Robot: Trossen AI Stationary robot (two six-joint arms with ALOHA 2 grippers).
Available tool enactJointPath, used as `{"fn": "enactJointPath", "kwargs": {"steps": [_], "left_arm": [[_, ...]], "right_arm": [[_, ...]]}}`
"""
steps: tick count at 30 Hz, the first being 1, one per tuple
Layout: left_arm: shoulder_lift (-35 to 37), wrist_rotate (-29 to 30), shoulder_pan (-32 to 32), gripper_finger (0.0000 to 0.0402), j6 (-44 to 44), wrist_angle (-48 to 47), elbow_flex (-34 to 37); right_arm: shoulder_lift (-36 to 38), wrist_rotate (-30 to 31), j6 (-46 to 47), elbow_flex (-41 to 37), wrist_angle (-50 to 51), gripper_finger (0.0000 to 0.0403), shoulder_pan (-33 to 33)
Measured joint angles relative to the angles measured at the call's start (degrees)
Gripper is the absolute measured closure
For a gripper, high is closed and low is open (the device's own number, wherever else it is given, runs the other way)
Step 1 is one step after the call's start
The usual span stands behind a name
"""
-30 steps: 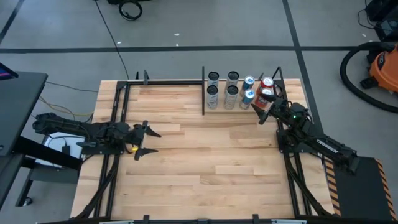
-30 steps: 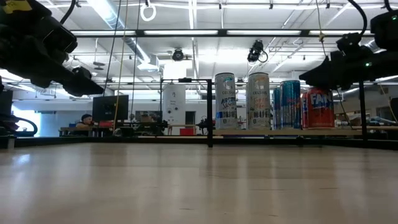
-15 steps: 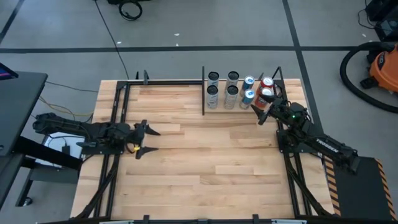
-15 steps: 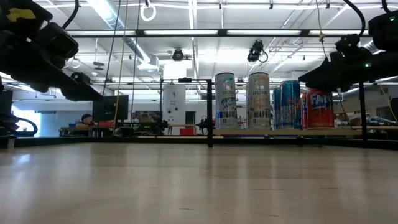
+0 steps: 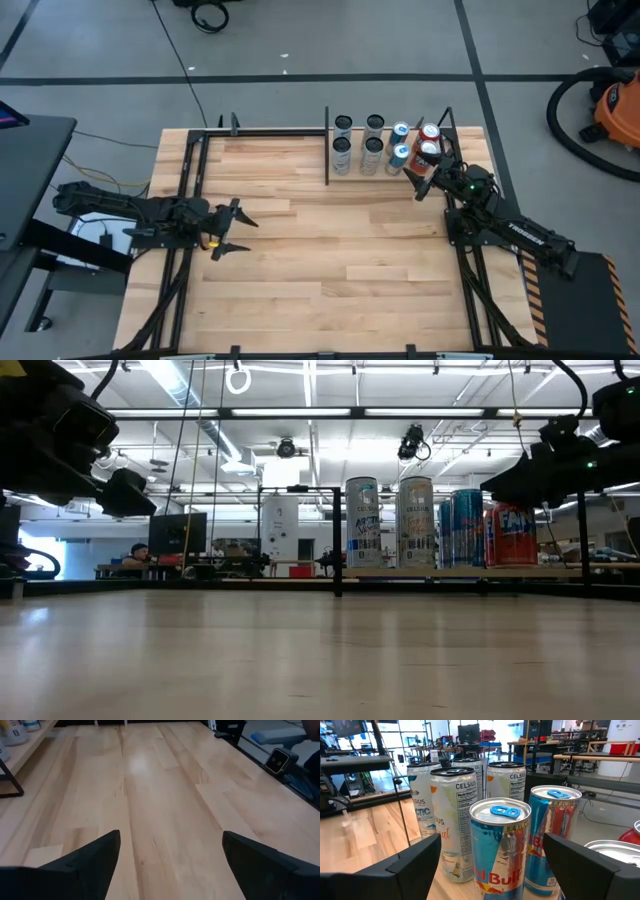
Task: Place canned beverage on shelf
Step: Return to Home Position
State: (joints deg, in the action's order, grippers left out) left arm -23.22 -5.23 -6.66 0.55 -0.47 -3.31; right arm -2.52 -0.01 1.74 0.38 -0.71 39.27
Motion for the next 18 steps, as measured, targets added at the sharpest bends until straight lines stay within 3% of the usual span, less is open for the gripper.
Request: {"fn": "enactJointPath", "kwargs": {"steps": [18], "left_arm": [[0.00,-0.06,0.00,0.0049,-7.41,-0.11,0.00]], "right_arm": [[0.00,-0.02,0.00,0.00,-0.02,0.0044,0.00]]}}
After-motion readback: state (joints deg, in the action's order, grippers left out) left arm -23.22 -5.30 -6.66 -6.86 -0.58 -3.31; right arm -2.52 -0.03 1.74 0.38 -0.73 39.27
